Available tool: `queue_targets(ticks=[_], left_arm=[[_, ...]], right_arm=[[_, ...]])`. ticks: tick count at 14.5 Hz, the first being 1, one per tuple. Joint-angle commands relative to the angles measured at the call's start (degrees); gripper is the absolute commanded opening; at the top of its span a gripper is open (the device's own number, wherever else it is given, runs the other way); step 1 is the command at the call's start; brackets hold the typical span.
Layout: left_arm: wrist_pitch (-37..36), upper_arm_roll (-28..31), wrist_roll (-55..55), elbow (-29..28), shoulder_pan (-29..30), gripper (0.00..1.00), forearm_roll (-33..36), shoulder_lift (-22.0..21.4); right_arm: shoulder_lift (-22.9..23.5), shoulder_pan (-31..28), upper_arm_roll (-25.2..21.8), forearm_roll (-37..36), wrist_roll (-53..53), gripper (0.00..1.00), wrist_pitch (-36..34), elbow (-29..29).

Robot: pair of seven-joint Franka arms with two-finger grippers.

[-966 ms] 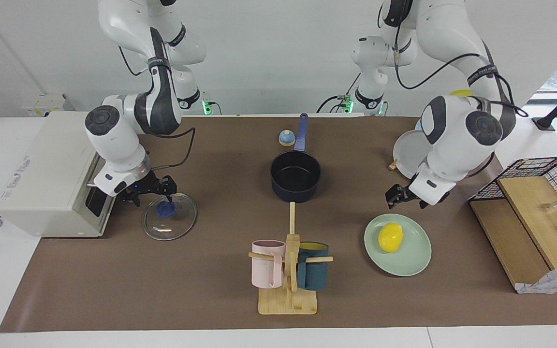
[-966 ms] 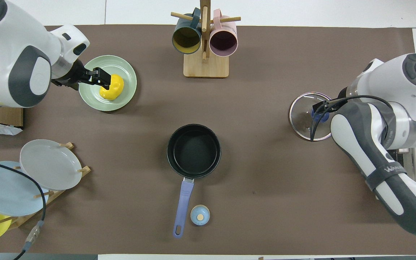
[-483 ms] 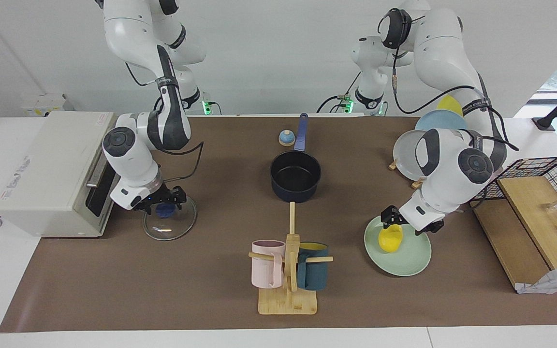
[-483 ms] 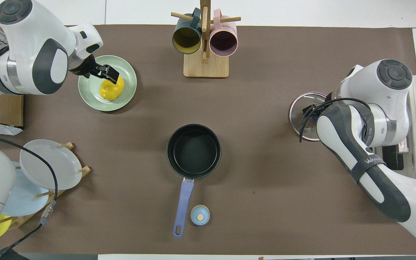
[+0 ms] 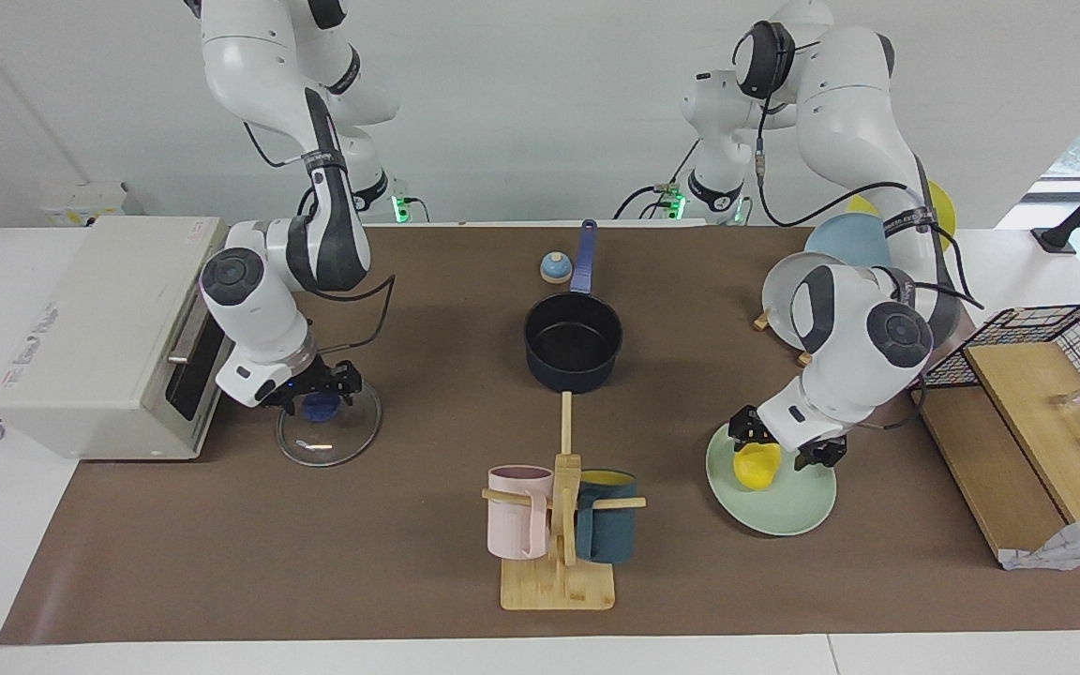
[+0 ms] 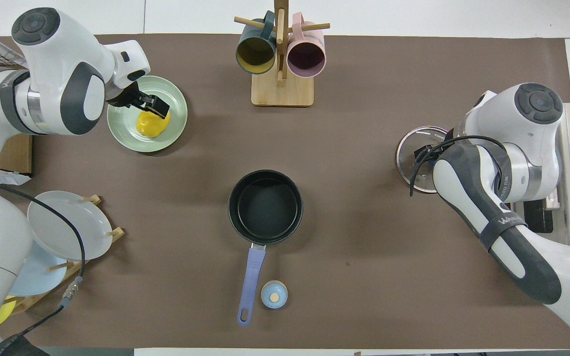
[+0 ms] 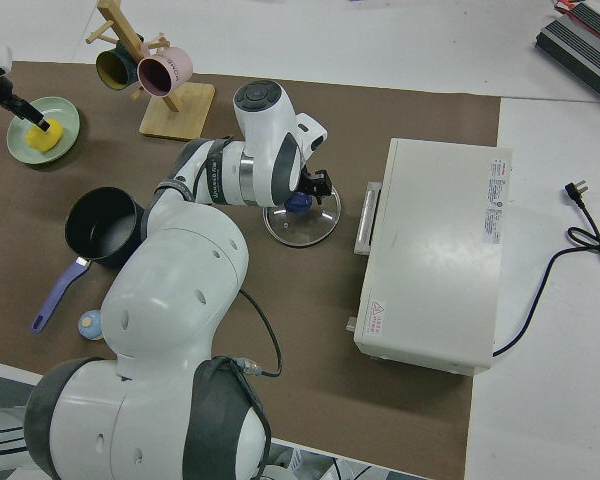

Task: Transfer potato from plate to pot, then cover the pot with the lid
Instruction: 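Grasp the yellow potato with the left gripper while the right gripper grasps the lid knob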

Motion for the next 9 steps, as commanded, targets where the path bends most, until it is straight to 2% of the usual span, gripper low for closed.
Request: queue_targets(ticks=[1,3,5,7,9], left_arm=[[1.38,0.27,0.86,-2.17,-0.83,1.00,1.03,-0.65],[2.51,0.27,0.86,-2.96,-1.28,1.00,1.03,-0.83],[5.67,0.36,0.86,-5.24,-1.37,1.00,1.03,-1.18],[7.44,0.45,0.86,-6.65,-1.19,1.00,2.07,-1.44],[7.79,0.36,0.86,-6.74,-0.84,1.00,3.57,-1.44]], right_arm=[[-0.71,-0.29,0.15,1.57,-1.72,0.75,0.65,-1.09],[-0.71,-0.20,0.15,1.57,-1.63,0.69,0.65,-1.00],[-0.71,-0.20,0.15,1.57,-1.63,0.57,0.65,-1.00],[-0.71,-0.20,0.15,1.57,-1.63,0.40,0.39,-0.91],[-0.71,-0.20,0.33,1.48,-1.72,0.14,-0.40,-0.48]])
